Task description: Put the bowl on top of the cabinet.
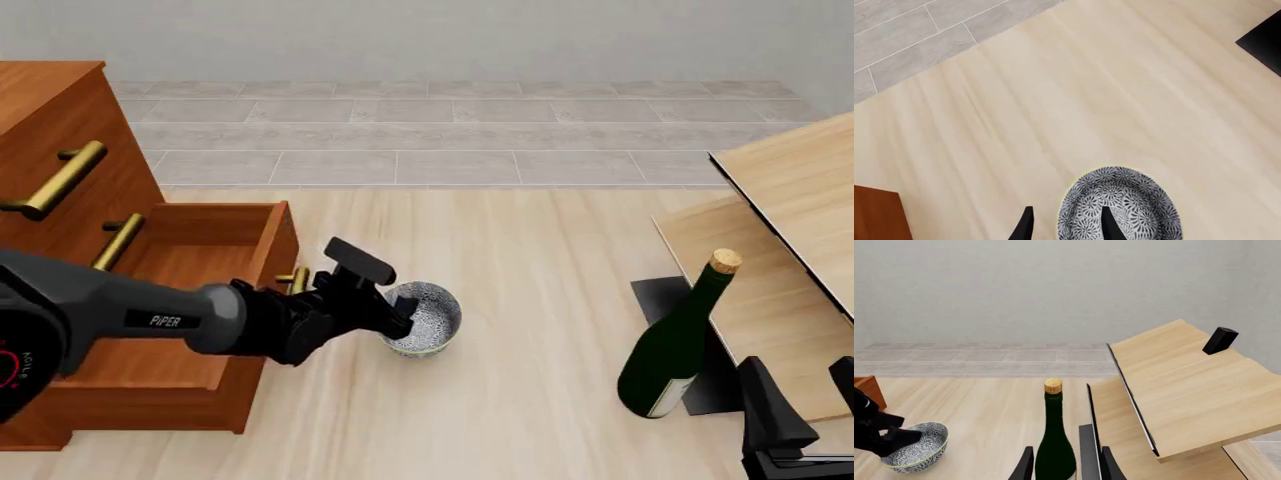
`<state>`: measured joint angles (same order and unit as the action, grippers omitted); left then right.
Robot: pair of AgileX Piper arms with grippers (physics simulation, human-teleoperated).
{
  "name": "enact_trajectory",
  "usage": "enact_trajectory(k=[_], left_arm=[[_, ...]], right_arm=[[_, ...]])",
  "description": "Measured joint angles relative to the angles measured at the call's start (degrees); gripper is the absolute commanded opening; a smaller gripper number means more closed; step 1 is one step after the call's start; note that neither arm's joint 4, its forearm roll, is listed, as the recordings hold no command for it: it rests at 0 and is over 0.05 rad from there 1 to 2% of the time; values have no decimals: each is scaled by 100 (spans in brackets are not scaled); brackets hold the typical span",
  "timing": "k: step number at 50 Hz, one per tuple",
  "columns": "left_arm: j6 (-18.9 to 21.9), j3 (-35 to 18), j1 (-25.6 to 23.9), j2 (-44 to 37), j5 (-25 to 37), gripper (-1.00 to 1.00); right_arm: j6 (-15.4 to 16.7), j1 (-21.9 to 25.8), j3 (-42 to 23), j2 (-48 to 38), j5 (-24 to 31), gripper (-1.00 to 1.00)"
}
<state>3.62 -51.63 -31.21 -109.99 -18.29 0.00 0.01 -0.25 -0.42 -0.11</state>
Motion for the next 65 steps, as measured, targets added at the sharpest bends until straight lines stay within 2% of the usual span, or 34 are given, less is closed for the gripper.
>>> enact_trajectory(k=[61,62,65], left_arm=[[81,-206,35,-497,-80,100],[84,-211,39,-507,-84,-100],[101,-188,52,-477,-145,-100]], right_arm=[[0,0,0,0,0,100],[0,0,0,0,0,100],[0,0,0,0,0,100]])
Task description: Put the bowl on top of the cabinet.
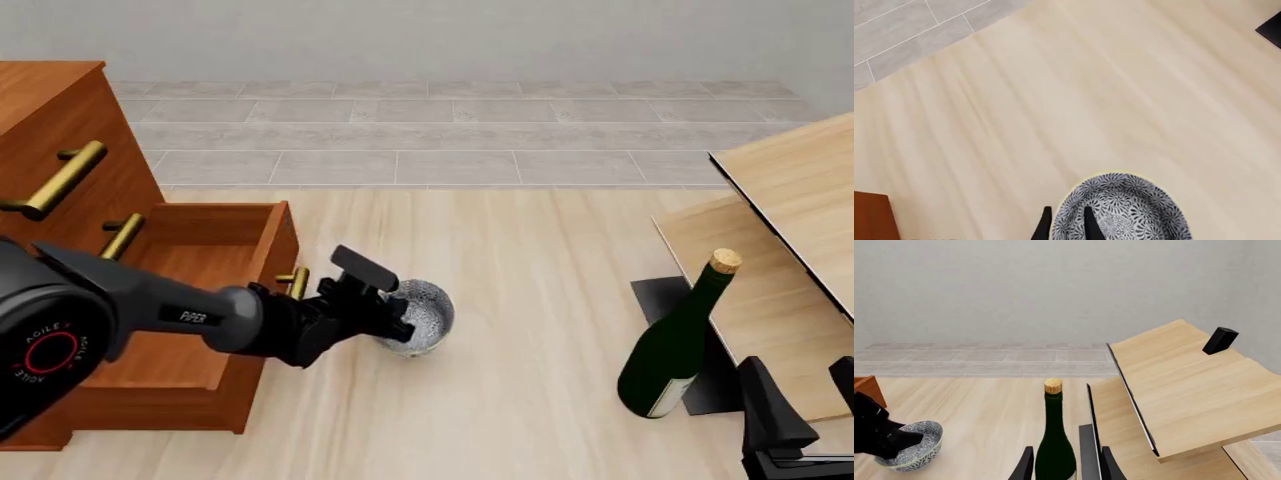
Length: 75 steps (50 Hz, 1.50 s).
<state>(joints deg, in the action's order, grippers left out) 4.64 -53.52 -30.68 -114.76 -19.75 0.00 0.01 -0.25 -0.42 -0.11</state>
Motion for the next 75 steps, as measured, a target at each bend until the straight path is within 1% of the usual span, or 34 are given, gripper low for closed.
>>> enact_trajectory(k=[13,22,32,46,58,75], left_arm=[[-41,135,48,205,-102,-100],[-80,236,101,587,-86,-100],[-262,445,11,1385,124,-100],[-579,721,-150,2731,599,-100],[-579,938,-69,3987,1025,-100],[-748,978,175,4890,1493,-100]], right_arm=[[0,0,0,0,0,100],[0,0,0,0,0,100],[0,0,0,0,0,100],[0,0,0,0,0,100],[0,0,0,0,0,100],[0,0,0,0,0,100]])
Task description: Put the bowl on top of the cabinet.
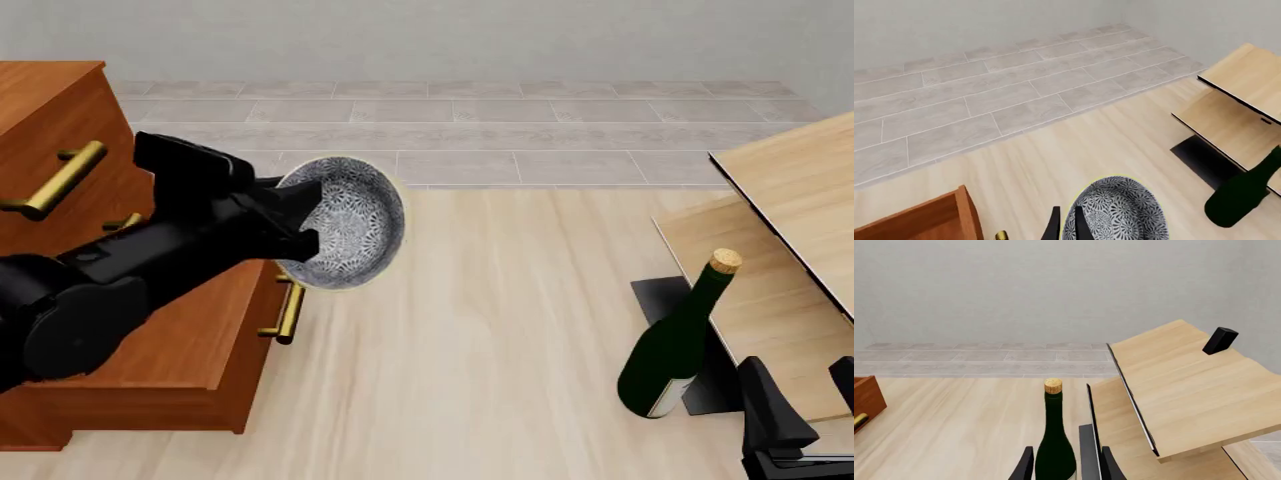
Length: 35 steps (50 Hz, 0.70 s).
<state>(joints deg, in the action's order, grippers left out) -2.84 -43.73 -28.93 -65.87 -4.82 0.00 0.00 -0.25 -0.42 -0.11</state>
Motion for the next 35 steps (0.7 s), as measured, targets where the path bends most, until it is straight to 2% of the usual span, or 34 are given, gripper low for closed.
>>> enact_trajectory(k=[20,35], left_arm=[[-489,-247,950,805,635,-100],[-793,-630,1622,1416,1242,-100]], right_arm=[[0,0,0,0,0,100],[0,0,0,0,0,100]])
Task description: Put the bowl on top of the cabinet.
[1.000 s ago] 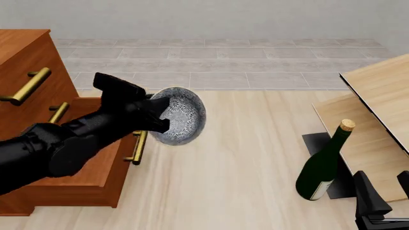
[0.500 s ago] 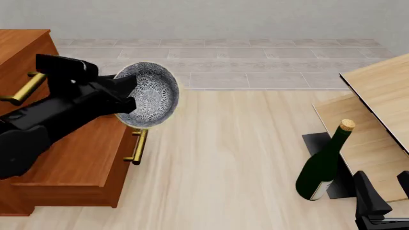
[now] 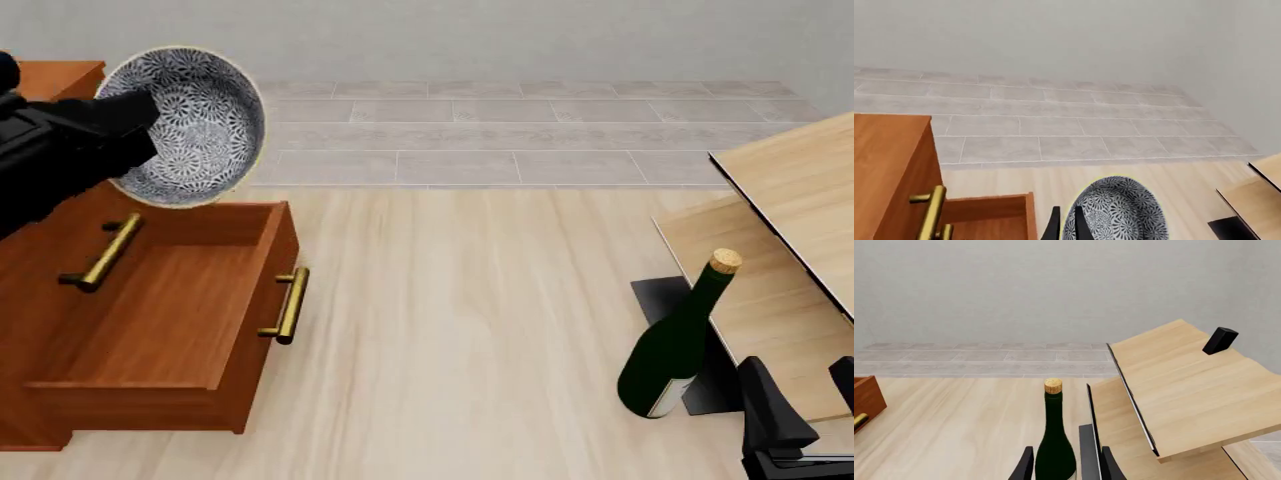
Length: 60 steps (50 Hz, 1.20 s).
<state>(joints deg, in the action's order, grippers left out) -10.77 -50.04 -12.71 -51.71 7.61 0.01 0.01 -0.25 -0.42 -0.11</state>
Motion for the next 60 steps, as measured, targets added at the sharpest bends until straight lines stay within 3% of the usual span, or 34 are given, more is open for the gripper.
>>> enact_trajectory(k=[11,25,38,60], left_arm=[[-250,-431,464,283,500,-100],[-534,-870,1396,390,927,-100],[-1031,-1229,2181,345,1360,-100],[-1754,-1661,3103,125,1746,-100]], right_arm=[[0,0,0,0,0,100],[0,-1,0,0,0,100],[0,-1,0,0,0,100],[0,0,0,0,0,100]])
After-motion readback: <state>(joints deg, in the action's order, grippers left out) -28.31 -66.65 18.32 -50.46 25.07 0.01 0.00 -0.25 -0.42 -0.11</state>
